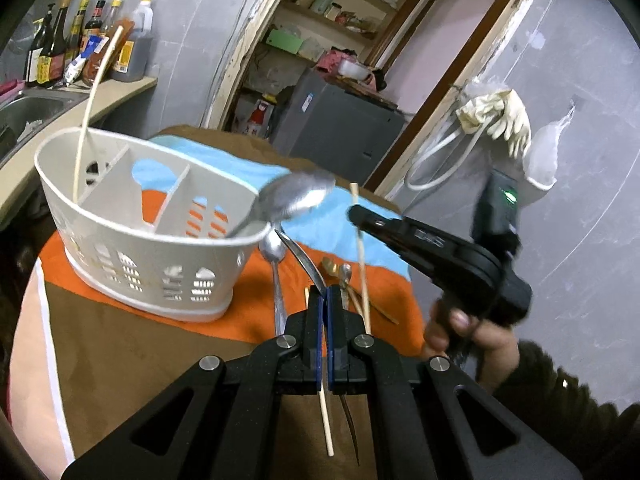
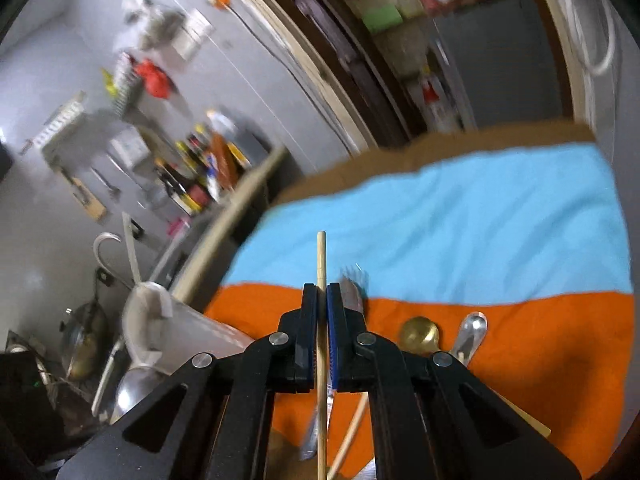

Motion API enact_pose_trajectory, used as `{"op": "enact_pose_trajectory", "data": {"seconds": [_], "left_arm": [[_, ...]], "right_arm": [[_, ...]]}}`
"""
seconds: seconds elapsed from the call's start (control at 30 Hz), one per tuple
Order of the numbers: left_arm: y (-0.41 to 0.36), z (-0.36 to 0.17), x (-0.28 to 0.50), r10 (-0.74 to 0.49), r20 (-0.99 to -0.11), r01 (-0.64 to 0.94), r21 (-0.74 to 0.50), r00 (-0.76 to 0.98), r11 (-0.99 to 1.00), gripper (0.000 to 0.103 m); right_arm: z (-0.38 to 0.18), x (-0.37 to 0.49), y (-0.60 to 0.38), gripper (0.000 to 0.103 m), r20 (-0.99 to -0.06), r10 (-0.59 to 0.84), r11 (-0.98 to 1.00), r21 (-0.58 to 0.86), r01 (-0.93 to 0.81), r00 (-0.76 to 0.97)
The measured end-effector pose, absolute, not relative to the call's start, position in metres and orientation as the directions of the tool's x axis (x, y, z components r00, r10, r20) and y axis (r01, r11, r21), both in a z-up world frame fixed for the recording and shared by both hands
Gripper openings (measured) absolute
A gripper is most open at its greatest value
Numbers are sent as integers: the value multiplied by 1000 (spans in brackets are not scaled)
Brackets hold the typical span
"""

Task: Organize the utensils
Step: 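Carry both held utensils up and over the white caddy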

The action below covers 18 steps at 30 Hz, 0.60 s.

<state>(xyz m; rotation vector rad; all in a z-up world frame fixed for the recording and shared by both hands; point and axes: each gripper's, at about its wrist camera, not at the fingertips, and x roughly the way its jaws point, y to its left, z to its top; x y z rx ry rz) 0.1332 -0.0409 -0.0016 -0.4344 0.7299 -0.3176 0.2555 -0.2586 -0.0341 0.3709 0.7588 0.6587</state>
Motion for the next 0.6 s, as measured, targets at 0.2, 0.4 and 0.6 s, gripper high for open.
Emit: {"op": "enact_pose_trajectory", "data": {"seconds": [0.2,0.4,0.6], "left_arm": [[-9,32,133,-410,-518,122,-501,751,857,0],[32,65,143,-350,-468,100,-479,812,872,0],[77,83,164,-231,-415,61,-385,880,921,0]], "right_arm": [[18,230,-243,3,-307,719,674,527,-518,623],[66,221,-202,3,-98,761,591,513,-623,641],[78,217,-164,3,5,707,630,450,-633,707]]}}
